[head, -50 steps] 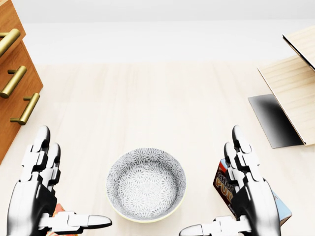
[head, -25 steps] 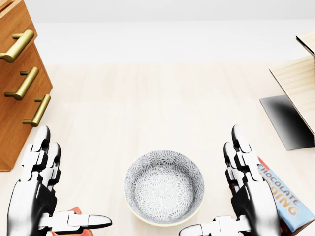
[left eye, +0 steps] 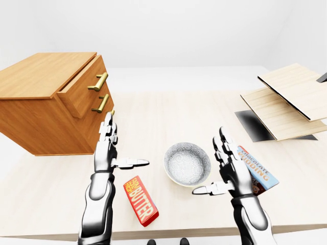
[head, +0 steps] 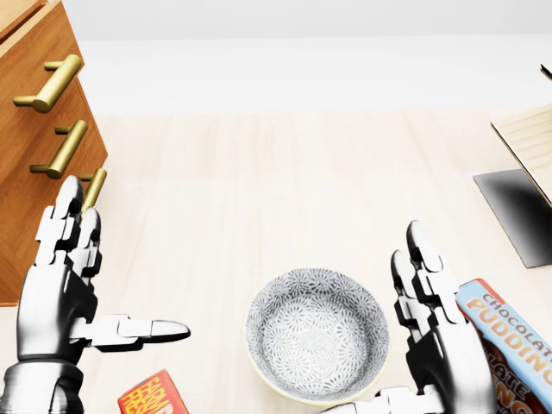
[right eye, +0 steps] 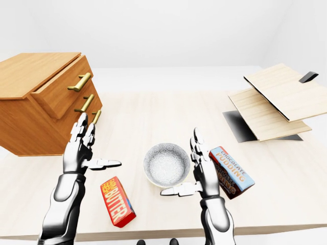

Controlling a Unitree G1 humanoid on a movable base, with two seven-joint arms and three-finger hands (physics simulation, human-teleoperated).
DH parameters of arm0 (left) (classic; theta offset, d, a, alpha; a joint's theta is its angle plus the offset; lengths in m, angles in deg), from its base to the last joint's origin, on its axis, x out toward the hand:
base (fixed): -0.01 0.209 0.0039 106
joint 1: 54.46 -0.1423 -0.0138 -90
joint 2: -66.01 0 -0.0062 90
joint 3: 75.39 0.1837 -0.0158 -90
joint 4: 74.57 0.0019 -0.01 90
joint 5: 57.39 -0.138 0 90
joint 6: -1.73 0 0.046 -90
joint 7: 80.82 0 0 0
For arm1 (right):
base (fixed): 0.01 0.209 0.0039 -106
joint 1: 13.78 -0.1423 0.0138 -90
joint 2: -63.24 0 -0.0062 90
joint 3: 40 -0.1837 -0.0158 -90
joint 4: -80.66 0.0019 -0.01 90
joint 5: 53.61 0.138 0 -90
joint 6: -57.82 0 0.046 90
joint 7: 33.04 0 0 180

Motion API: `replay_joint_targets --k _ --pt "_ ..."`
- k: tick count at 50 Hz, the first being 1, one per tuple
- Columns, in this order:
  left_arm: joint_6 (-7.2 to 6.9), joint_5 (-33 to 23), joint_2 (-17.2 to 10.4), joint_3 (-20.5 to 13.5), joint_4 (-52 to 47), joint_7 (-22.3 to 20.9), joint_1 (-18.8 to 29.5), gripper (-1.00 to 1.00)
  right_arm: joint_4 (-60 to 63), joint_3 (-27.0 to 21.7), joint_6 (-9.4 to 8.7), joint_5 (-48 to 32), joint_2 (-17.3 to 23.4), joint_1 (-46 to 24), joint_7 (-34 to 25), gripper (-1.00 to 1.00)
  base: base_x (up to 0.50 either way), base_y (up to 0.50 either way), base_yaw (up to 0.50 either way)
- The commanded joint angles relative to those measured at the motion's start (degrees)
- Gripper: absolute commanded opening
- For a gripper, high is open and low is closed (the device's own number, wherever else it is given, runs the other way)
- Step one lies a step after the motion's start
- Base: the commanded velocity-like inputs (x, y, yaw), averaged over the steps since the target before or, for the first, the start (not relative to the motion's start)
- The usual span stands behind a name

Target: Close the top drawer of the cabinet and put the bowl on top of it.

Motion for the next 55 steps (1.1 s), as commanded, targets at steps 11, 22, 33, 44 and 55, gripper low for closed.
replay_joint_targets --k 11,22,33,44,55 --pt "0.0 1.22 -2.46 -2.12 5.71 1.7 9.8 1.0 2.22 -0.59 -0.08 1.33 -0.14 1.47 -1.22 1.0 0.0 0.0 0.0" --pt "0.0 1.51 -3.47 -2.45 8.18 2.35 14.29 1.0 2.92 -1.07 -0.83 1.96 -0.19 1.49 -1.54 1.0 0.0 0.0 0.0" --pt "0.0 1.97 -5.87 -3.61 16.88 3.71 19.97 1.0 2.99 -1.57 -1.46 2.27 -0.36 1.07 -1.93 1.0 0.0 0.0 0.0" --pt "0.0 4.01 -6.9 -4.24 21.11 3.55 21.63 1.0 4.02 -1.74 -1.52 2.57 -0.47 1.78 -2.33 1.0 0.0 0.0 0.0" --pt "0.0 6.27 -8.95 -5.42 22.42 3.78 25.38 1.0 3.86 -2.04 -2.0 3.02 -0.53 1.38 -2.51 1.0 0.0 0.0 0.0"
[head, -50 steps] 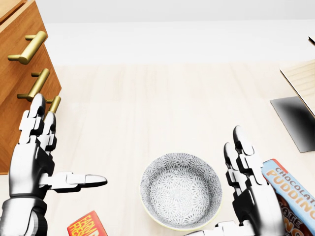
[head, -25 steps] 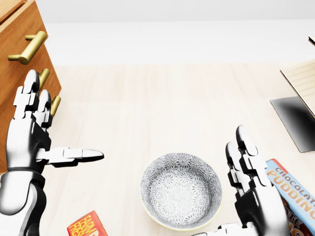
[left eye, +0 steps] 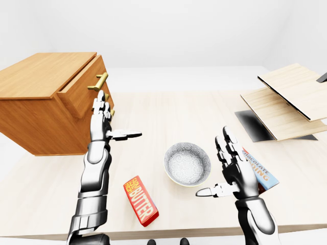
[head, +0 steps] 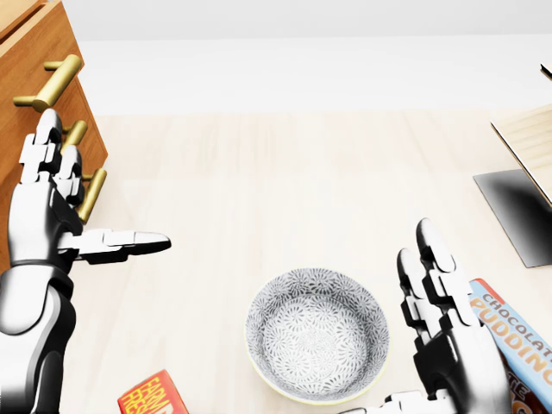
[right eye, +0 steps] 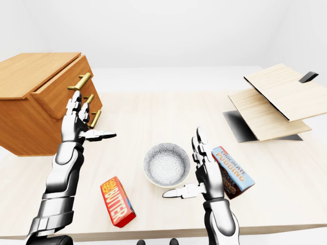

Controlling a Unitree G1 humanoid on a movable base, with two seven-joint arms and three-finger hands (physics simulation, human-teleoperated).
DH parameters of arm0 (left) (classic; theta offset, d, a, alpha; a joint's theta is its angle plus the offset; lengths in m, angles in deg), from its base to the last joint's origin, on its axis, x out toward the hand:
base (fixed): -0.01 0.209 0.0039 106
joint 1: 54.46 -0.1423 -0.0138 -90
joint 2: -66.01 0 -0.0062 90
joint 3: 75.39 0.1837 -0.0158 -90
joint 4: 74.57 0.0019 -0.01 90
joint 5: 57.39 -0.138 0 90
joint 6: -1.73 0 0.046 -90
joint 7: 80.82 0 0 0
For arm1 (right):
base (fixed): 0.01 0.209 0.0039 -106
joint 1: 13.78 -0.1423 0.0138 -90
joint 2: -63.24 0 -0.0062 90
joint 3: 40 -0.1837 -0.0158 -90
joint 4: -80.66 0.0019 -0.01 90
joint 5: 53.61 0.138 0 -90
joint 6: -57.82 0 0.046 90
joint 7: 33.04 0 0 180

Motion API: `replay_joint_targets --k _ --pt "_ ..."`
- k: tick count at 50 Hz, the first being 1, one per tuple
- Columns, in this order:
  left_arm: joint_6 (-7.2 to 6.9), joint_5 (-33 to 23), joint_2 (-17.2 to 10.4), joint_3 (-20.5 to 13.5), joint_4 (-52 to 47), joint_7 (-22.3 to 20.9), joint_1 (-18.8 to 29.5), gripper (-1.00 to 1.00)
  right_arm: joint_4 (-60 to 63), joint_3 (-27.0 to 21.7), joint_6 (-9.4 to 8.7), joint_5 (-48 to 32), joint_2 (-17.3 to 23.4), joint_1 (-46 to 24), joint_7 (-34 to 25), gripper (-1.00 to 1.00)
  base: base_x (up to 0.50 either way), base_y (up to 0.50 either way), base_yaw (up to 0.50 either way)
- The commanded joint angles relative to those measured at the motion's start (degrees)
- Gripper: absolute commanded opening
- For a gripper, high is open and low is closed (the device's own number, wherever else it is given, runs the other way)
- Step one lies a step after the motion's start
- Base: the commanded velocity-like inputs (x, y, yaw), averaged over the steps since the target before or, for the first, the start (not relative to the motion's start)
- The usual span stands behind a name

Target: Close the top drawer of the cabinet and put the bowl on top of it.

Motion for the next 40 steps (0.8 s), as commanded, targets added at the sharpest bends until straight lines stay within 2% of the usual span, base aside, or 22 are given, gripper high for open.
replay_joint_targets --k 1,10,19,30,40 --pt "0.0 2.45 -1.91 -1.22 1.74 0.13 3.11 1.0 -0.09 -0.33 -0.44 0.45 -0.12 -0.35 -0.19 1.0 0.0 0.0 0.0" --pt "0.0 3.68 -2.5 -1.69 -5.23 0.76 2.22 1.0 -0.91 -0.03 -0.49 0.16 -0.02 -0.83 0.02 1.0 0.0 0.0 0.0" --pt "0.0 4.23 -2.8 -2.36 -7.51 0.66 1.94 1.0 -0.8 0.18 -0.32 0.15 0.01 -0.6 -0.05 1.0 0.0 0.0 0.0" --pt "0.0 5.48 -4.08 -3.24 -3.41 0.61 3.5 1.0 -0.85 0.64 0.17 0.02 0.02 -0.23 0.04 1.0 0.0 0.0 0.0" --pt "0.0 5.98 -6.3 -3.59 5.37 0.14 8.17 1.0 -1.13 1.21 0.46 -0.17 0.26 -0.15 0.31 1.0 0.0 0.0 0.0"
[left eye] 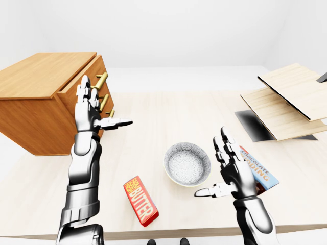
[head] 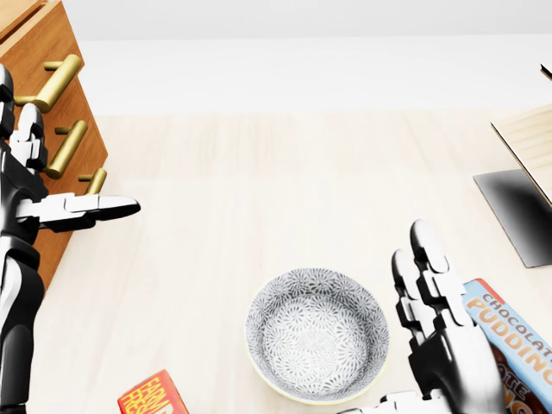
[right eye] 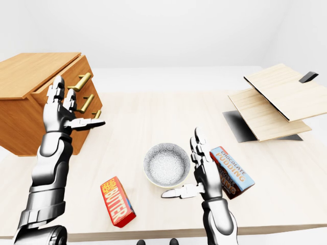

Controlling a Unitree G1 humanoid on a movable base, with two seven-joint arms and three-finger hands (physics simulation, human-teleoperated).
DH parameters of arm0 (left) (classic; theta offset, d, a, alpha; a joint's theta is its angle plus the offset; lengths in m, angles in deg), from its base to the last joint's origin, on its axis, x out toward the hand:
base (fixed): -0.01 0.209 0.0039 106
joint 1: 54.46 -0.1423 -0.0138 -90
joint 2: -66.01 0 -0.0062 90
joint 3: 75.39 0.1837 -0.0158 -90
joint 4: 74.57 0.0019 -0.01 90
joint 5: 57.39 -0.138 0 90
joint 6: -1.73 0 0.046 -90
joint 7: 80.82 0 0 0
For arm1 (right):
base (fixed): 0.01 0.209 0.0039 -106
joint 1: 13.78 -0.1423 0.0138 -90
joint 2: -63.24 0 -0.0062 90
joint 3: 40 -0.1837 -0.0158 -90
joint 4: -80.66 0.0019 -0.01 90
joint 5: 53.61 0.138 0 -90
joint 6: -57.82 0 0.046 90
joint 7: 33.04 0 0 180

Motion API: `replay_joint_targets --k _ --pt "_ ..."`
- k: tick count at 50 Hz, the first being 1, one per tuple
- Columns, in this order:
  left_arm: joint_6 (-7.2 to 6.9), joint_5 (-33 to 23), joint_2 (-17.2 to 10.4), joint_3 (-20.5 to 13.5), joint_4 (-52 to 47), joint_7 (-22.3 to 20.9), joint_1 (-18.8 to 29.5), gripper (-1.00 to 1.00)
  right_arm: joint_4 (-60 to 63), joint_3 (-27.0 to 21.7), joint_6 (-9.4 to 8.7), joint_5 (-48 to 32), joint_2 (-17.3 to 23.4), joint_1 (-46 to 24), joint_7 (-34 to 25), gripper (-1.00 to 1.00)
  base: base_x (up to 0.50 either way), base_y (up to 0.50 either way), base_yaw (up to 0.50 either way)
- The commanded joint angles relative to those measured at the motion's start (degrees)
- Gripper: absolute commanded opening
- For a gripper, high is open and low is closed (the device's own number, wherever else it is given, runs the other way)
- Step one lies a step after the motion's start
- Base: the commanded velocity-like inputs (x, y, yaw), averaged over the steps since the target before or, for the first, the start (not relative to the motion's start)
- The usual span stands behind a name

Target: Close the top drawer of the cabinet and put the bowl on top of it.

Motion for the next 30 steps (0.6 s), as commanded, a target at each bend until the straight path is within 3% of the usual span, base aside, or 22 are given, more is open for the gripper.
replay_joint_targets --k 1,21,30 --pt "0.0 0.73 -2.1 -0.47 7.26 -0.13 3.96 1.0 -0.14 0.49 0.27 -0.14 0.17 0.17 0.22 1.0 0.0 0.0 0.0" --pt "0.0 1.07 -3.57 -1.16 8.56 0.32 4.23 1.0 -0.65 0.85 0.49 -0.23 0.33 -0.01 0.53 1.0 0.0 0.0 0.0" --pt "0.0 1.29 -4.09 -0.86 17.27 0.54 7.12 1.0 -0.41 0.88 0.67 -0.18 0.37 0.28 0.47 1.0 0.0 0.0 0.0"
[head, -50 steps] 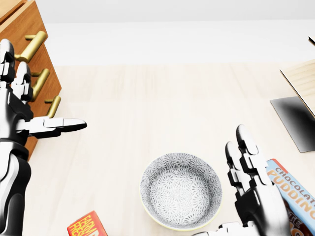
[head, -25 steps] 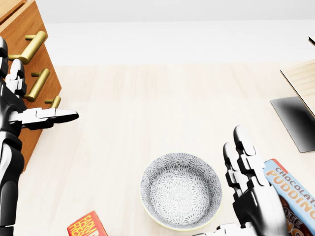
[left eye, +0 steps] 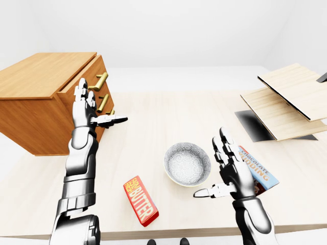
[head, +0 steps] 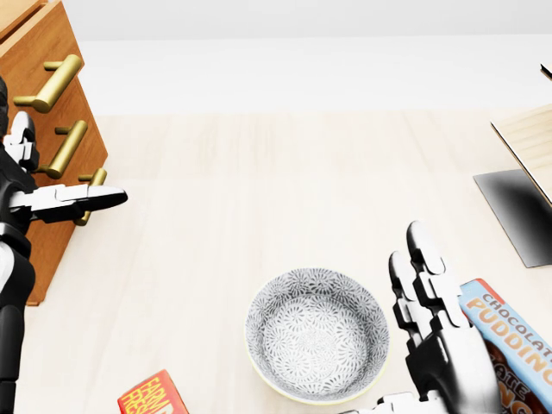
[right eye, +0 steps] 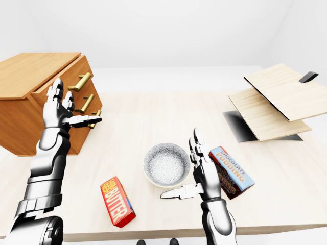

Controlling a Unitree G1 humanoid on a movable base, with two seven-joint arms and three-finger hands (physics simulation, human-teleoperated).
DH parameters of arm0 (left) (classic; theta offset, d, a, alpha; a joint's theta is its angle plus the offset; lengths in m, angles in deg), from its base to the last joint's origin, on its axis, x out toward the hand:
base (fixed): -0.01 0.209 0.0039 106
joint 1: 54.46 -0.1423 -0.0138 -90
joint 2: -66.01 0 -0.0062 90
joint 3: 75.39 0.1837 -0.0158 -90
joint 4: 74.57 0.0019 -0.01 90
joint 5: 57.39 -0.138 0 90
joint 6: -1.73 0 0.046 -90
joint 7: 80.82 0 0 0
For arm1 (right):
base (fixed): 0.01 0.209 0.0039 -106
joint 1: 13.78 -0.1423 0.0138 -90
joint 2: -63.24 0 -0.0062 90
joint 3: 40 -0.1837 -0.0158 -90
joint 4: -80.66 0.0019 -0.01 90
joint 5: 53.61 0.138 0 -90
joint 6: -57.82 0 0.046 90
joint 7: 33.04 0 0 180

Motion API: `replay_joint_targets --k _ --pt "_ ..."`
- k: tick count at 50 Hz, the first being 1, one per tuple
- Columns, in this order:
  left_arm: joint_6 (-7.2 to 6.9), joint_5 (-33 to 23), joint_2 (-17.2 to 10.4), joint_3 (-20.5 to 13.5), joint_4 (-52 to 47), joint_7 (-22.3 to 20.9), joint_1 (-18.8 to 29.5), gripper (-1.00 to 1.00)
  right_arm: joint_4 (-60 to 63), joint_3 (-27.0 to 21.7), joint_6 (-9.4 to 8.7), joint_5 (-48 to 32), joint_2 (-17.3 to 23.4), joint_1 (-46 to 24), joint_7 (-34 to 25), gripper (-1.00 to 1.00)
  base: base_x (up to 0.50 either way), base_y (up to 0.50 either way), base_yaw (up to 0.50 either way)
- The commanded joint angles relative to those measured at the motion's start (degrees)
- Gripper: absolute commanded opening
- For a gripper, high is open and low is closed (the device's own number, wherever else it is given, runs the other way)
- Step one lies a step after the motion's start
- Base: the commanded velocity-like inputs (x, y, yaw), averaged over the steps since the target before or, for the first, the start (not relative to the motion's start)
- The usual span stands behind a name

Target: Close the top drawer of the cabinet and put the bowl on top of it.

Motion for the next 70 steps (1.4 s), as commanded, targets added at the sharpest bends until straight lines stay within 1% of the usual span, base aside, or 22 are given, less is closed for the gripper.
replay_joint_targets --k 1,6,15,23,31,44,52,53,54,62,66,70 --pt "0.0 0.31 -0.72 0.15 6.98 0.22 2.32 1.0 0.04 0.05 0.13 0.05 0.07 0.11 0.04 1.0 0.0 0.0 0.0" --pt "0.0 -0.65 -1.09 0.82 13.32 0.29 4.27 1.0 -0.21 0.03 -0.01 0.03 0.02 -0.15 -0.01 1.0 0.0 0.0 0.0" --pt "0.0 -0.54 -1.9 0.67 15.92 0.22 5.28 1.0 -0.93 0.5 0.39 -0.42 0.07 -0.35 0.24 1.0 0.0 0.0 0.0" --pt "0.0 1.05 -2.96 -0.26 13.83 0.42 4.89 1.0 -0.37 0.25 -0.07 0.02 0.15 -0.26 0.12 1.0 0.0 0.0 0.0" --pt "0.0 2.32 -3.84 -0.91 13.0 0.56 4.91 1.0 -0.13 0.24 0.04 0.09 0.13 -0.03 0.01 1.0 0.0 0.0 0.0" --pt "0.0 2.91 -4.2 -1.1 13.38 0.56 4.7 1.0 -0.3 0.39 0.28 0.22 0.14 0.05 -0.02 1.0 0.0 0.0 0.0" --pt "0.0 2.18 -4.2 -0.62 15.11 1.08 5.55 1.0 0.17 0.25 0.09 0.5 0.11 0.2 -0.06 1.0 0.0 0.0 0.0" --pt "0.0 2.06 -4.25 -0.69 14.78 1.46 5.46 1.0 0.18 0.31 0.14 0.45 0.1 0.24 -0.05 1.0 0.0 0.0 0.0" --pt "0.0 0.98 -4.42 -0.74 16.55 3.16 6.13 1.0 0.2 0.37 0.13 0.44 0.1 0.26 -0.03 1.0 0.0 0.0 0.0" --pt "0.0 1.39 -4.88 -0.93 16.48 3.24 6.29 1.0 0.17 0.75 0.31 0.28 0.15 0.45 0.12 1.0 0.0 0.0 0.0" --pt "0.0 1.21 -5.19 -0.97 18.68 3.45 7.07 1.0 0.22 0.7 0.28 0.39 0.23 0.45 0.16 1.0 0.0 0.0 0.0" --pt "0.0 1.43 -5.65 -1.15 20.19 3.7 7.62 1.0 0.14 1.04 0.63 0.2 0.25 0.68 0.21 1.0 0.0 0.0 0.0"
